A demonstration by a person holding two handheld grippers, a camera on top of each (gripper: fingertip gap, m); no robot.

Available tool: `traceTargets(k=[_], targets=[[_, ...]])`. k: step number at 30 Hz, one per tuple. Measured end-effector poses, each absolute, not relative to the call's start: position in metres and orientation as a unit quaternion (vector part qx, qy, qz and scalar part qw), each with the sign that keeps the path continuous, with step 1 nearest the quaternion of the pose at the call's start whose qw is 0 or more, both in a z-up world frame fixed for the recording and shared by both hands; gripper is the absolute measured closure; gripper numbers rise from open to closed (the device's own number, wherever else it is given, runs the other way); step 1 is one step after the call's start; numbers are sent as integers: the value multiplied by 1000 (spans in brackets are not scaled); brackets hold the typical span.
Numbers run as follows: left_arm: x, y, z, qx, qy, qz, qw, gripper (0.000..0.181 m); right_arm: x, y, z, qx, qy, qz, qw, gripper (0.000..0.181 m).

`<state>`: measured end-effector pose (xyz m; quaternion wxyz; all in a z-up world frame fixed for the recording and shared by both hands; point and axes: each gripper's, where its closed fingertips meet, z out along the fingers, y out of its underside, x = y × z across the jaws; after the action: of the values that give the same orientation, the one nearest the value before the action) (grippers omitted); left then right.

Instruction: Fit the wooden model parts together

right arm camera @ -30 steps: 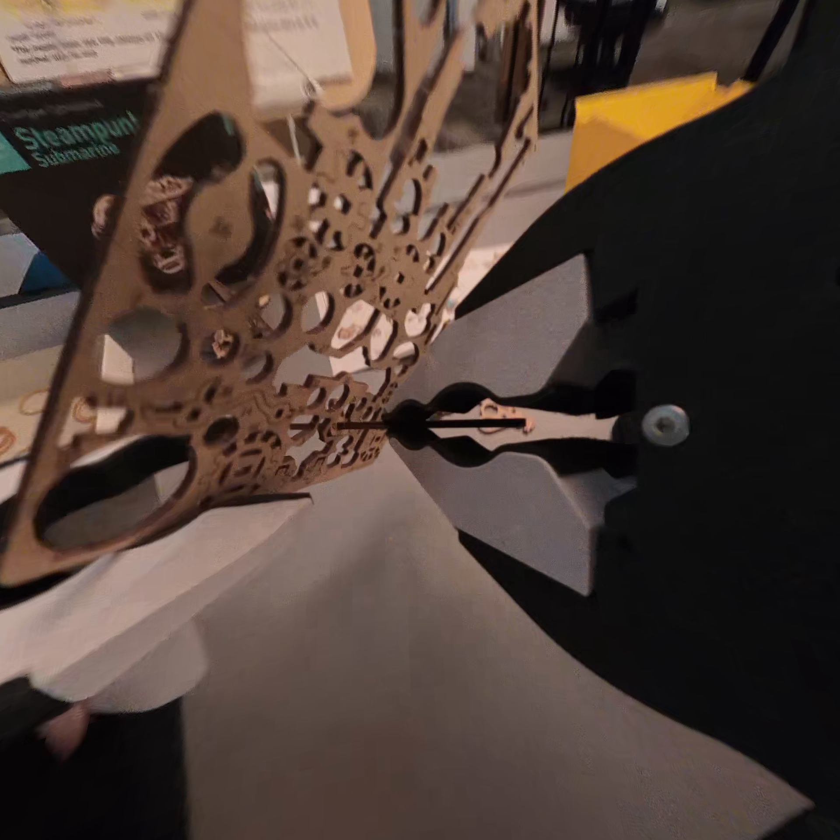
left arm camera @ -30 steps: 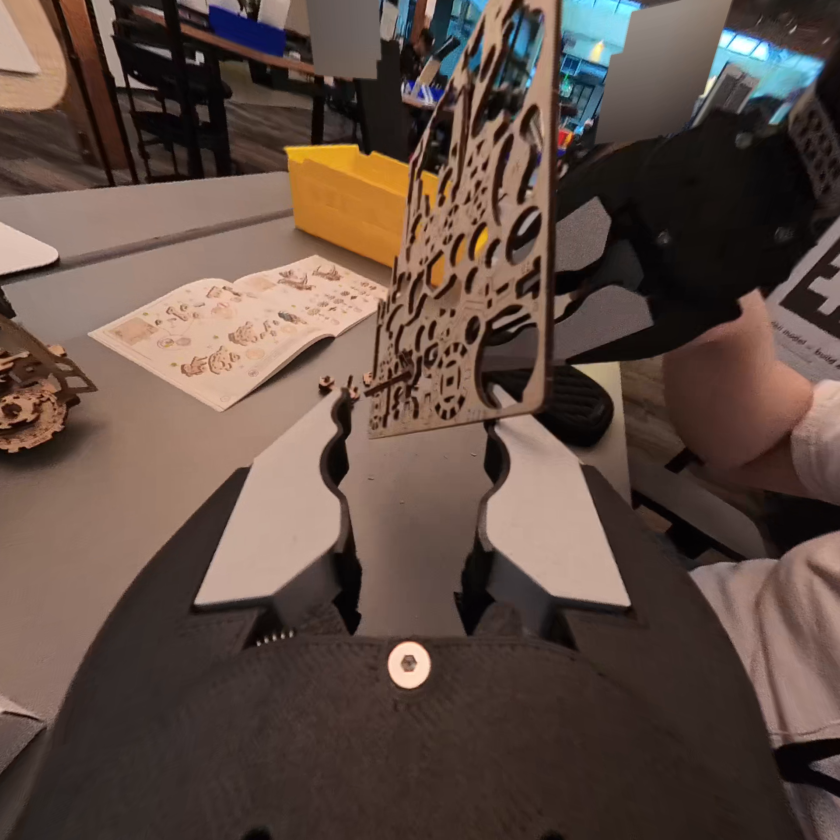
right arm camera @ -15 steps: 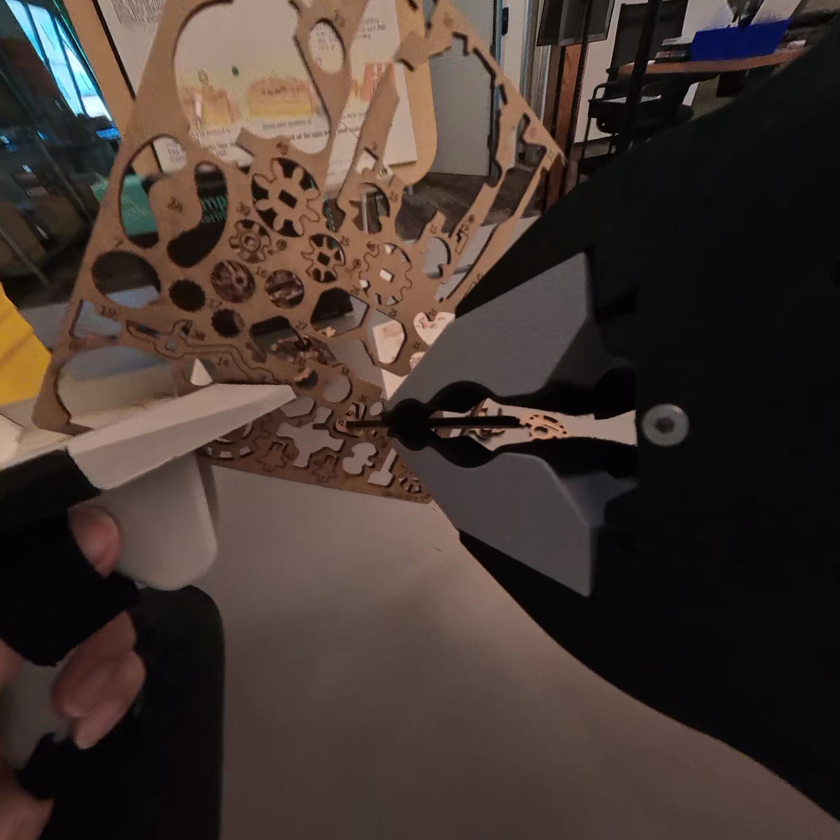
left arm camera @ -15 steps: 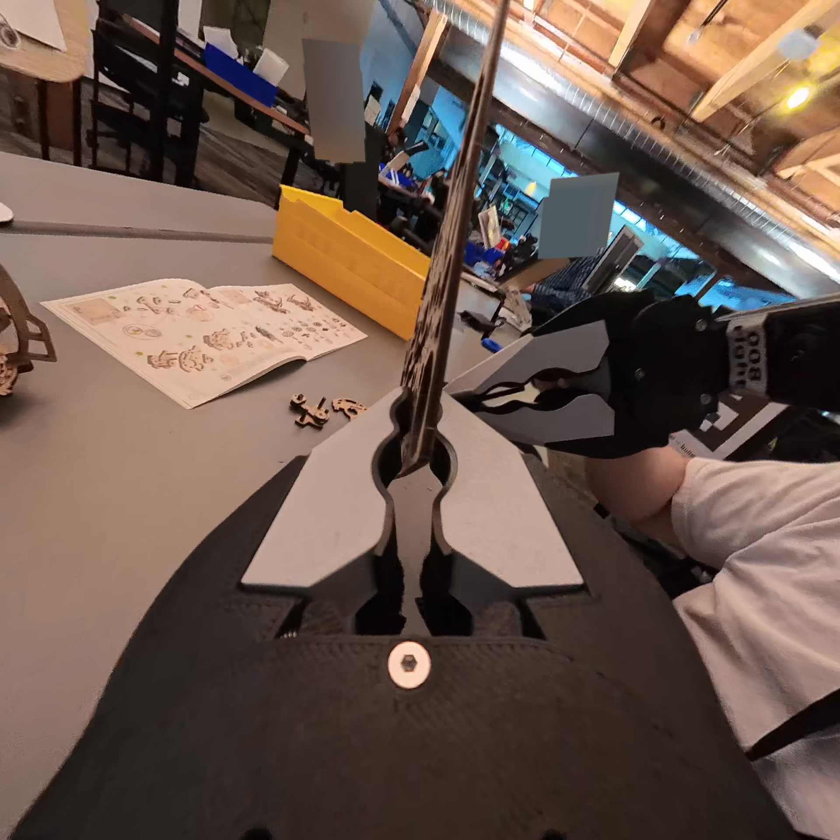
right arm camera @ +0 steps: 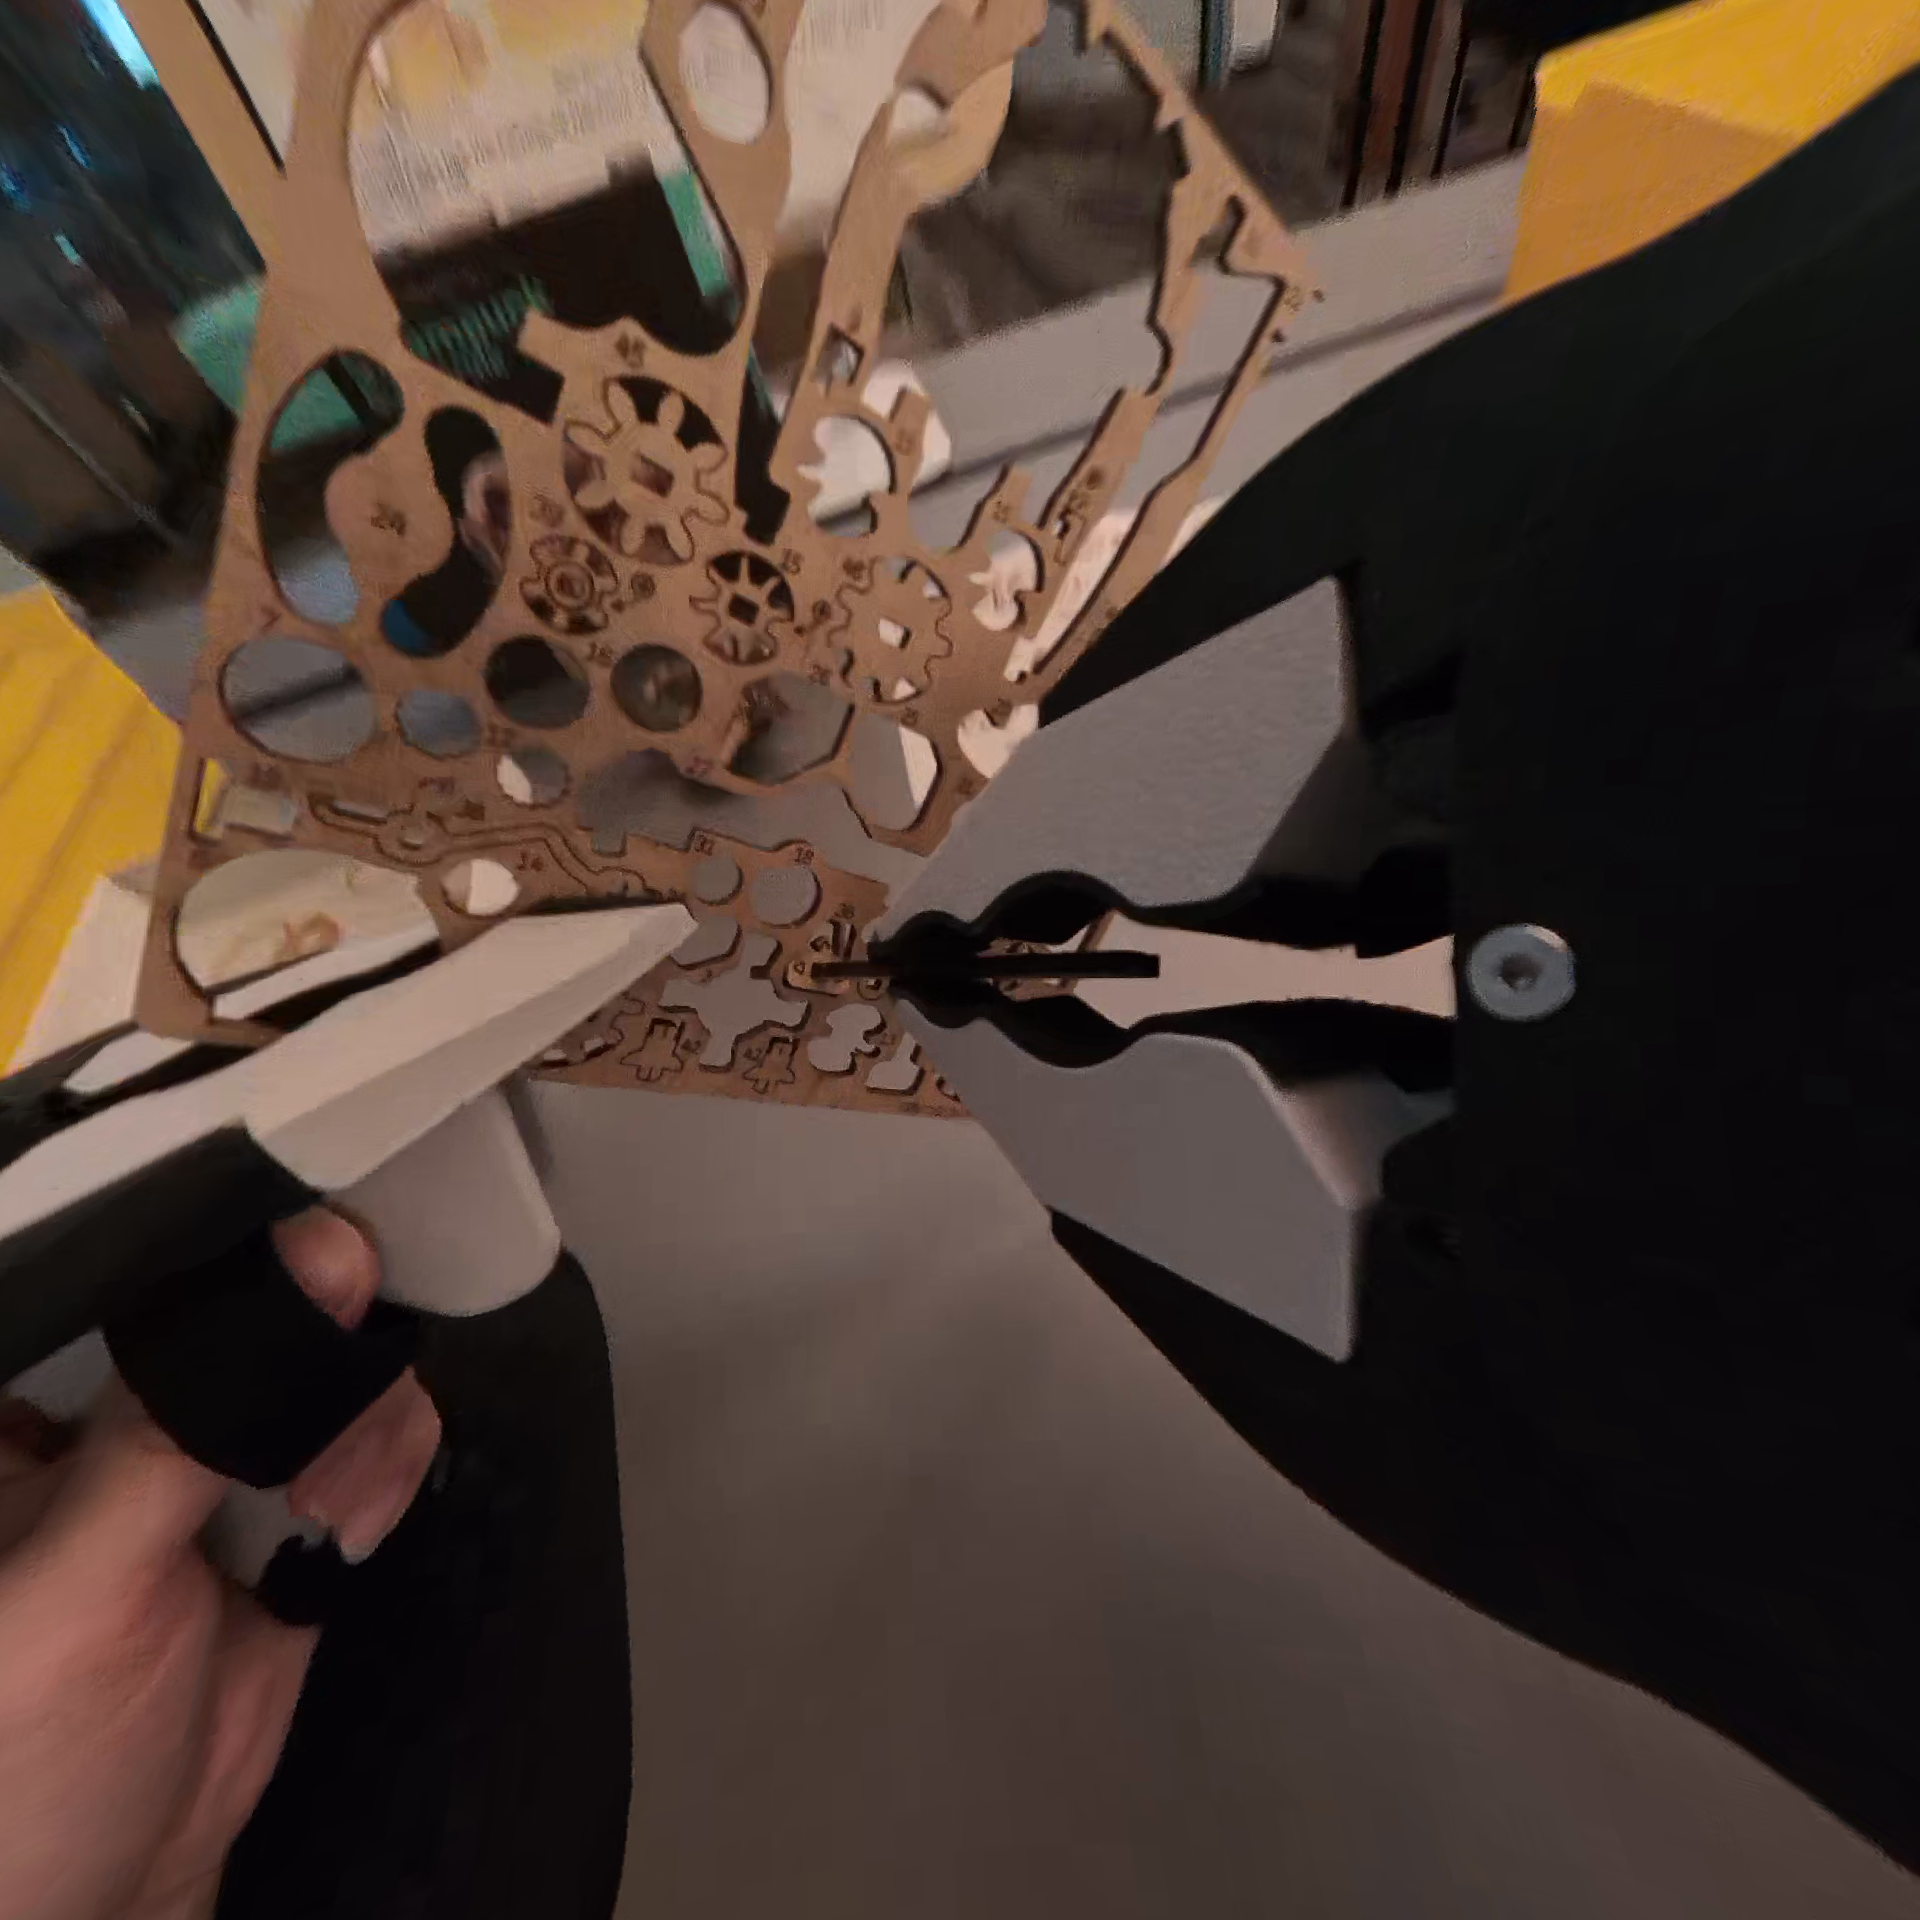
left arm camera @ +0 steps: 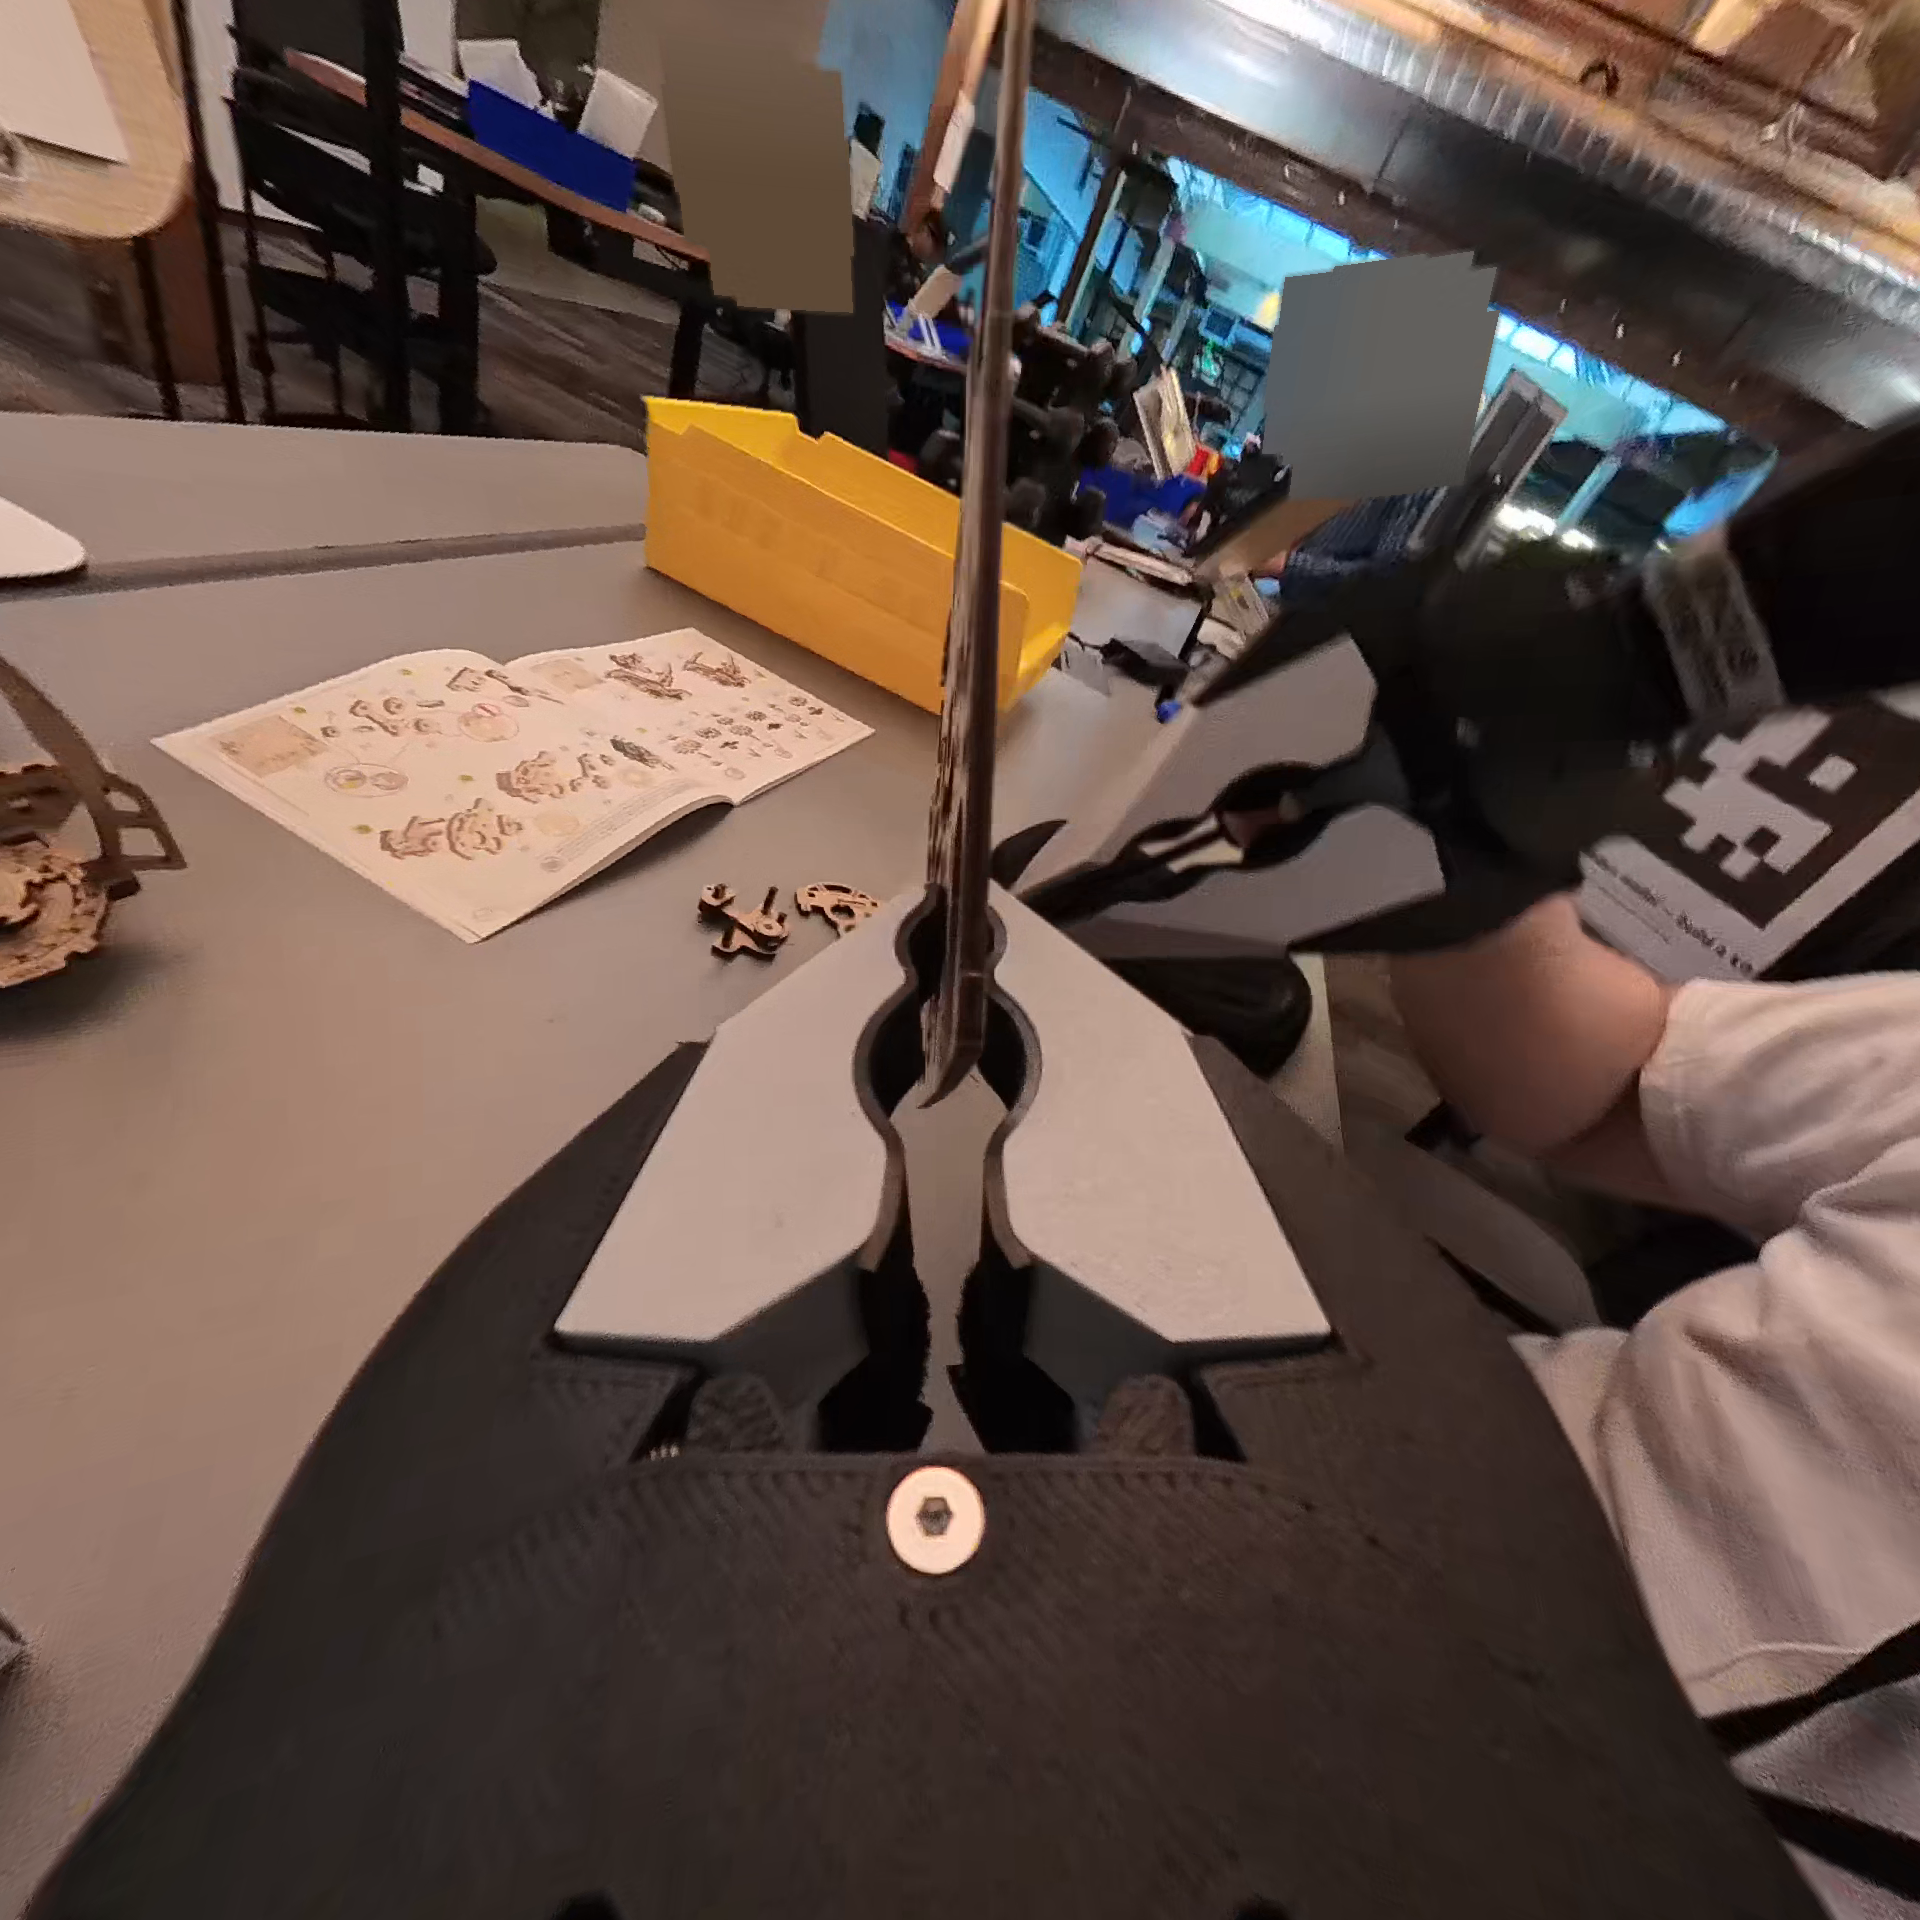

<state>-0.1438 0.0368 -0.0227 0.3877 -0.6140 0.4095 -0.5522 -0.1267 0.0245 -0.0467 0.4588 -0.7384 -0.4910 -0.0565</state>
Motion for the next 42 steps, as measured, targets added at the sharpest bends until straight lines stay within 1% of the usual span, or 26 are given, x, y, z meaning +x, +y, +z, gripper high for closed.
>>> traceTargets(k=[6,9,11,14,21,23,25,27,30,33,36,38,39,40,42], targets=[[-138,22,-23,-596,435,-569,364,180,-119,13,-46,-782,-517,125,326,180],[-136,18,-24,-594,441,-574,352,180,-117,9,-48,-779,-529,158,296,181],[-136,18,-25,-593,441,-577,347,180,-119,8,-49,-776,-530,175,293,181],[-139,25,-22,-598,423,-578,359,180,-120,15,-47,-781,-501,159,338,181],[-144,44,-23,-623,364,-588,365,180,-129,29,-48,-757,-418,-49,500,181],[-145,46,-25,-631,357,-584,364,179,-130,31,-51,-738,-390,-131,534,180],[-146,50,-28,-641,348,-577,367,180,-134,33,-55,-705,-381,-215,558,180],[-146,53,-34,-655,347,-564,364,179,-137,37,-63,-689,-387,-261,554,179],[-148,57,-37,-661,343,-557,367,179,-137,41,-64,-701,-387,-229,554,179],[-148,55,-37,-658,363,-549,367,179,-136,39,-62,-691,-472,-181,517,179],[-145,44,-27,-629,391,-559,374,180,-130,30,-50,-722,-505,3,473,180],[-144,38,-21,-613,394,-574,374,180,-126,23,-37,-739,-493,128,440,180],[-144,37,-18,-610,386,-584,372,180,-124,24,-31,-749,-478,157,432,180],[-144,38,-17,-611,375,-592,369,180,-123,27,-28,-753,-466,159,437,180],[-146,44,-20,-622,351,-600,361,181,-125,31,-32,-745,-476,98,458,181]])
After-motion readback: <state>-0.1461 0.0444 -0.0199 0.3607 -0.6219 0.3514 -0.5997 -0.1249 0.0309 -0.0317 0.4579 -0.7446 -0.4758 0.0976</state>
